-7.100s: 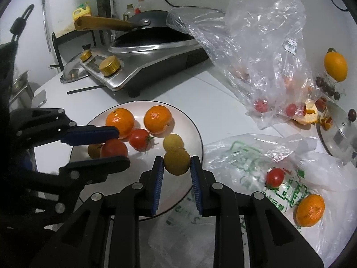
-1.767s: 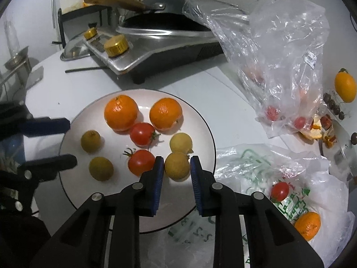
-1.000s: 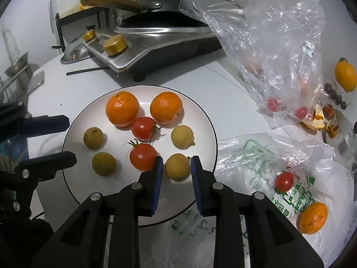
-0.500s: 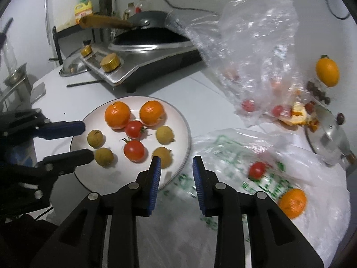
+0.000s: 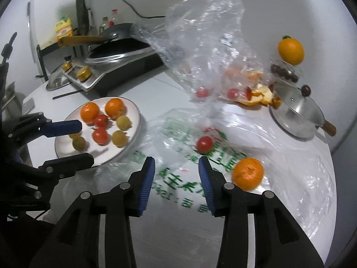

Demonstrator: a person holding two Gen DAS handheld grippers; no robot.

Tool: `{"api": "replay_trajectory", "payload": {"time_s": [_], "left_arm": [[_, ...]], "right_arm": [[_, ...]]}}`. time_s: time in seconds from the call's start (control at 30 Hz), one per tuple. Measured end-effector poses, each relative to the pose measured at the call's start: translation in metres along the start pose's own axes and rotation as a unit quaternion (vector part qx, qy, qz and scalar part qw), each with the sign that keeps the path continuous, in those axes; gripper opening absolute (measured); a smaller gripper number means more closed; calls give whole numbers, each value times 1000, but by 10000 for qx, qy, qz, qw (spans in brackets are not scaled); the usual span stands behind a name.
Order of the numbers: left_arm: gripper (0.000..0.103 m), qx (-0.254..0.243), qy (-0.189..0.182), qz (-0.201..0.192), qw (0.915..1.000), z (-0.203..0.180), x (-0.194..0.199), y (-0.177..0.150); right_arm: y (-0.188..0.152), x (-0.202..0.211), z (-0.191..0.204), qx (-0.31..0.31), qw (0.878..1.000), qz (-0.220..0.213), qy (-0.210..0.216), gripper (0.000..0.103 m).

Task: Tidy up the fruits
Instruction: 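Grasp the mandarin on the bag with the right tool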

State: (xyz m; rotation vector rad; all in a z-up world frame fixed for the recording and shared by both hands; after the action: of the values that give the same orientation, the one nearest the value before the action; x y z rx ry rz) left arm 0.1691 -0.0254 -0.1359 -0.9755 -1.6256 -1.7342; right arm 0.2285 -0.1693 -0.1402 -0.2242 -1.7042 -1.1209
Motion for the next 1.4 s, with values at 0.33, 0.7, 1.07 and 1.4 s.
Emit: {"api": "replay_trajectory", "payload": {"time_s": [0.33, 0.7, 1.07, 1.4], "left_arm": [[57, -324, 14, 104, 9994, -32, -19, 28], [57, -573, 173, 139, 9981, -59, -40, 53], [56, -530, 299, 335, 9976, -65, -73, 74], [53, -707, 360, 612, 9950, -73, -100, 86]], "right_arm": [[-10, -4, -47, -391, 9991, -20, -159, 45], [-13, -27, -80, -627, 9978, 96, -211, 52], [-11, -49, -91, -720, 9967, 343, 133, 56], [-16, -20, -101, -732, 9971, 2, 208, 47]]}}
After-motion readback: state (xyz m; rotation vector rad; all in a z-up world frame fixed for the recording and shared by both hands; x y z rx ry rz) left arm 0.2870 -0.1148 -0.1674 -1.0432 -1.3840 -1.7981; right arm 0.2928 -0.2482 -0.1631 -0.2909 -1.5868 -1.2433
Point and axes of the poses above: each gripper's, at about its wrist camera, not at the fingertips, and x roughly against the way its jaws point, z to its left, y to its top, the point moved 1 cm from there along -x, roughly the way its jaws point, and after that the axes turned 14 degrees about z, right-handed, at the moved point
